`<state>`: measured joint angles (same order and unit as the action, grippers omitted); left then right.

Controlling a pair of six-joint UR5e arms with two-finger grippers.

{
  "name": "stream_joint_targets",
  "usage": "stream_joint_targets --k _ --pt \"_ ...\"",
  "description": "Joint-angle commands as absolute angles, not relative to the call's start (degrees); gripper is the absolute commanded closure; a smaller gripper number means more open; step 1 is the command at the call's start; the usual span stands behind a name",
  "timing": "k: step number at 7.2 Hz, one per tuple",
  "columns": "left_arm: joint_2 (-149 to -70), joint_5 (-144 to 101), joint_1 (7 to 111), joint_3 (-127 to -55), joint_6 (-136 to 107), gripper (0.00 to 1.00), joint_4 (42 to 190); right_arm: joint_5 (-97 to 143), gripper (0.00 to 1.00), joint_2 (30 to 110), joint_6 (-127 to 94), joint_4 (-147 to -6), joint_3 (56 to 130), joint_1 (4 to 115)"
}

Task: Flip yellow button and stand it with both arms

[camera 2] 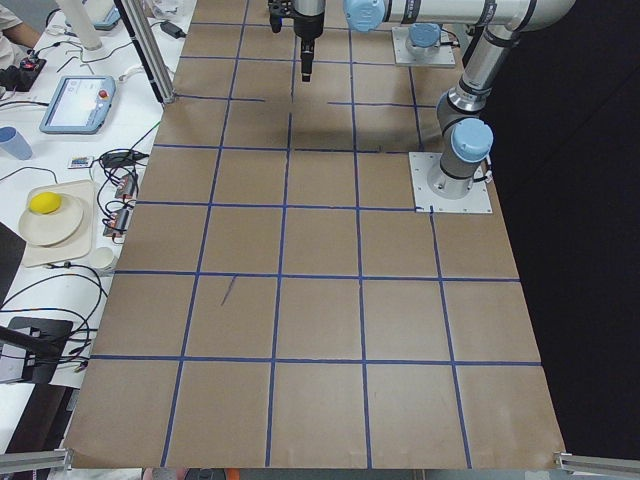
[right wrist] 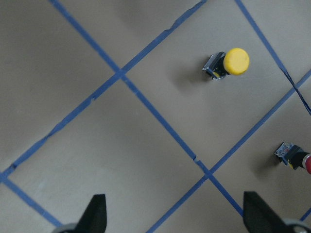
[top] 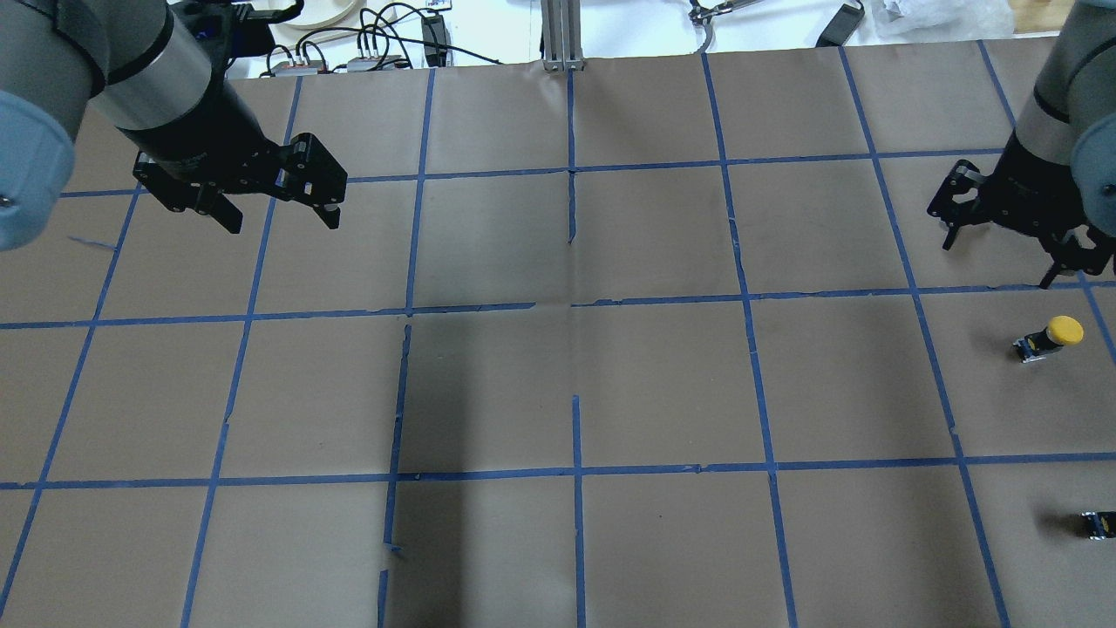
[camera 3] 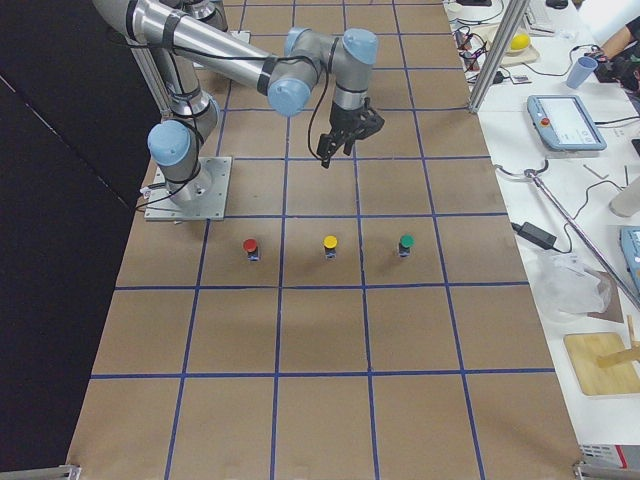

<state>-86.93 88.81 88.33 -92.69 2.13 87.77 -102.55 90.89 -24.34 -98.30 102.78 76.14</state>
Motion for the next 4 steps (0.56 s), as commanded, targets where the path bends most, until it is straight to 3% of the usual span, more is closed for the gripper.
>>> stream_joint_targets --k 1,4 --pt "-87.45 88.68 88.59 -92.81 1.94 0.0 87.63 -98.04 0.0 94.91 -22.94 -93.61 102.22 85.74" --pt "-88.59 88.59 88.68 -92.81 2.29 0.0 85.27 -90.79 0.0 94.84 -16.91 -82.33 93.3 89.73"
